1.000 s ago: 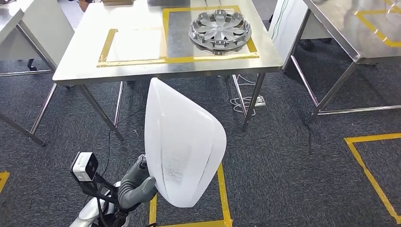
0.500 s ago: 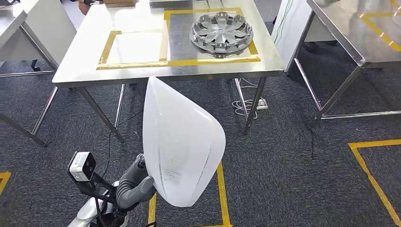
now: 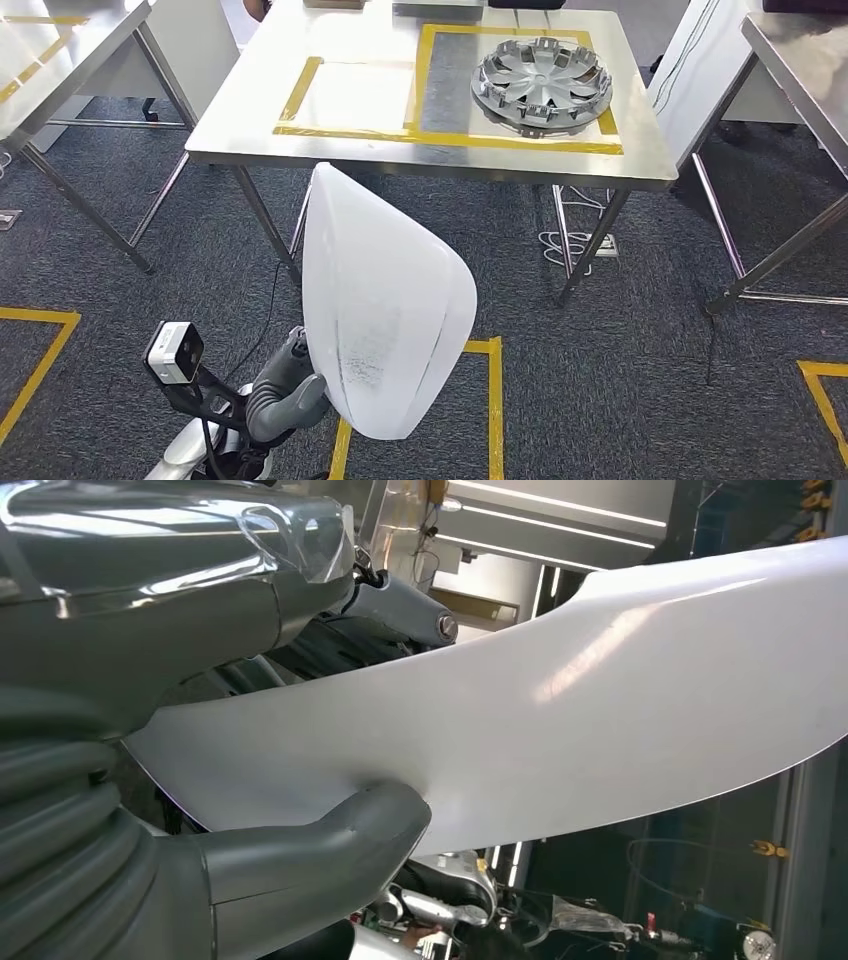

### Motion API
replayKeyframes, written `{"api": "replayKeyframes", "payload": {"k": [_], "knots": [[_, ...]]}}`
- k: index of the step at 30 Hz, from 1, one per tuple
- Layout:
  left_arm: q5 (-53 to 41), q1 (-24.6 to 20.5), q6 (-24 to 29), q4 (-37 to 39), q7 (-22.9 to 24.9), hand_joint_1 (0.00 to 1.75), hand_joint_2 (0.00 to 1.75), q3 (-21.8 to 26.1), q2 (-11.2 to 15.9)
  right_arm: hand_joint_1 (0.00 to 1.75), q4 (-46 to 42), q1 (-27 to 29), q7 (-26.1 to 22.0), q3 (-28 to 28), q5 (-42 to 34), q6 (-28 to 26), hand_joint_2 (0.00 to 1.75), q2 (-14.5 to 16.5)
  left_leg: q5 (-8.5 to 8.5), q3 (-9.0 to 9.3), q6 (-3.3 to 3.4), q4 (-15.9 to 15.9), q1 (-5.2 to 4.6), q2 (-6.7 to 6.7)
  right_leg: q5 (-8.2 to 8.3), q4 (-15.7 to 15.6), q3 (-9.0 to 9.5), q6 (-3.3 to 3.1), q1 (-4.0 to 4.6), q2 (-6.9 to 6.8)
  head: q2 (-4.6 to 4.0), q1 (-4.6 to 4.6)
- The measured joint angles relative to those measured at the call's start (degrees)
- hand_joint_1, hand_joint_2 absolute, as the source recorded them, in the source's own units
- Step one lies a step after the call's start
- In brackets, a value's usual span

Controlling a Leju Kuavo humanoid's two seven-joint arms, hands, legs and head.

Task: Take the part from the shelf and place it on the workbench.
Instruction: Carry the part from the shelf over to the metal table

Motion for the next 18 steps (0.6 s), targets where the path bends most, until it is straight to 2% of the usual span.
{"api": "replayKeyframes", "payload": {"k": [2,4,5,7,8,9,10,11,12,13,14,15,18], "knots": [[0.04,0.0,0.01,-0.01,-0.03,1.75,1.75,-0.08,0.02,0.0,-0.01,-0.07,-0.02,-0.01,-0.07,-0.2,0.0,0.03,-0.24,-0.23,-0.35,0.21,0.04,0.04,0.09,0.08,0.01,-0.91,0.01,0.07,0.0,-0.03],[0.07,-0.04,0.01,-0.01,-0.05,1.75,1.75,-0.13,0.05,0.0,-0.02,-0.07,-0.02,-0.03,-0.11,-0.31,0.0,0.07,-1.32,-1.01,-0.9,1.73,0.22,0.85,0.01,-0.08,0.19,-1.65,-0.28,0.07,0.0,-0.09],[0.08,-0.08,0.01,-0.01,-0.07,1.75,1.75,-0.13,0.07,0.0,-0.02,-0.07,-0.02,-0.05,-0.13,-0.36,0.0,0.09,-2.49,-2.07,-1.28,3.85,0.36,1.45,-0.09,-0.16,0.33,-2.04,-0.47,0.06,0.0,-0.15],[0.11,-0.06,0.05,-0.01,-0.15,1.75,1.75,-0.16,0.08,0.0,-0.02,0.0,-0.02,-0.1,-0.15,-0.44,0.0,0.03,-5.65,-6.14,-2.03,11.57,0.84,2.52,-0.46,-0.16,0.47,-2.55,-0.34,0.02,0.0,-0.27],[0.14,-0.01,0.09,0.0,-0.19,1.75,1.75,-0.18,0.1,0.0,-0.02,0.06,-0.02,-0.11,-0.15,-0.45,0.0,0.02,-6.67,-8.22,-2.26,15.21,1.07,2.78,-0.66,-0.16,0.55,-2.62,-0.26,-0.01,0.0,-0.27],[0.15,0.02,0.14,0.01,-0.21,1.75,1.75,-0.21,0.11,0.0,-0.02,0.12,-0.02,-0.14,-0.17,-0.45,0.0,0.02,-6.78,-9.61,-2.36,17.34,1.25,2.95,-0.86,-0.15,0.7,-2.61,-0.18,-0.04,0.0,-0.28],[0.16,0.04,0.17,0.01,-0.22,1.75,1.75,-0.22,0.13,0.0,-0.02,0.14,-0.03,-0.2,-0.21,-0.45,0.0,0.01,-5.7,-9.7,-2.31,16.95,1.35,3.03,-1.05,-0.15,0.97,-2.57,-0.12,-0.07,0.0,-0.28],[0.16,0.03,0.19,0.01,-0.22,1.75,1.75,-0.23,0.14,0.0,-0.02,0.15,-0.04,-0.27,-0.25,-0.44,0.0,0.01,-3.74,-8.54,-2.07,14.24,1.36,3.07,-1.29,-0.16,1.35,-2.49,-0.05,-0.08,0.0,-0.28],[0.16,-0.01,0.2,0.01,-0.23,1.75,1.75,-0.23,0.14,0.0,-0.02,0.14,-0.05,-0.34,-0.29,-0.42,0.0,0.02,-1.42,-6.57,-1.64,10.1,1.28,3.18,-1.54,-0.2,1.8,-2.4,0.01,-0.1,0.0,-0.28],[0.17,-0.08,0.21,0.01,-0.24,1.75,1.75,-0.22,0.14,0.0,-0.02,0.13,-0.07,-0.41,-0.32,-0.39,0.0,0.08,0.02,-4.57,-1.15,6.15,1.09,3.44,-1.81,-0.25,2.2,-2.27,0.12,-0.12,0.0,-0.25],[0.17,-0.18,0.22,0.0,-0.24,1.75,1.75,-0.22,0.13,0.0,-0.02,0.1,-0.07,-0.48,-0.32,-0.35,0.0,0.13,0.68,-2.99,-0.7,3.04,0.81,3.69,-2.06,-0.34,2.48,-2.05,0.21,-0.15,0.0,-0.24],[0.19,-0.28,0.23,-0.01,-0.26,1.75,1.75,-0.22,0.12,0.0,-0.02,0.09,-0.08,-0.55,-0.32,-0.33,0.0,0.16,0.59,-2.08,-0.33,1.23,0.52,3.9,-2.25,-0.52,2.69,-1.73,0.22,-0.23,0.0,-0.22],[0.23,-0.29,0.28,-0.02,-0.31,1.75,1.75,-0.23,0.09,0.0,-0.02,0.24,-0.08,-0.83,-0.32,-0.32,0.0,0.13,-0.33,-0.39,0.64,-0.73,0.18,3.53,-1.81,0.09,3.31,-0.19,0.06,-0.58,0.0,-0.21]]}}
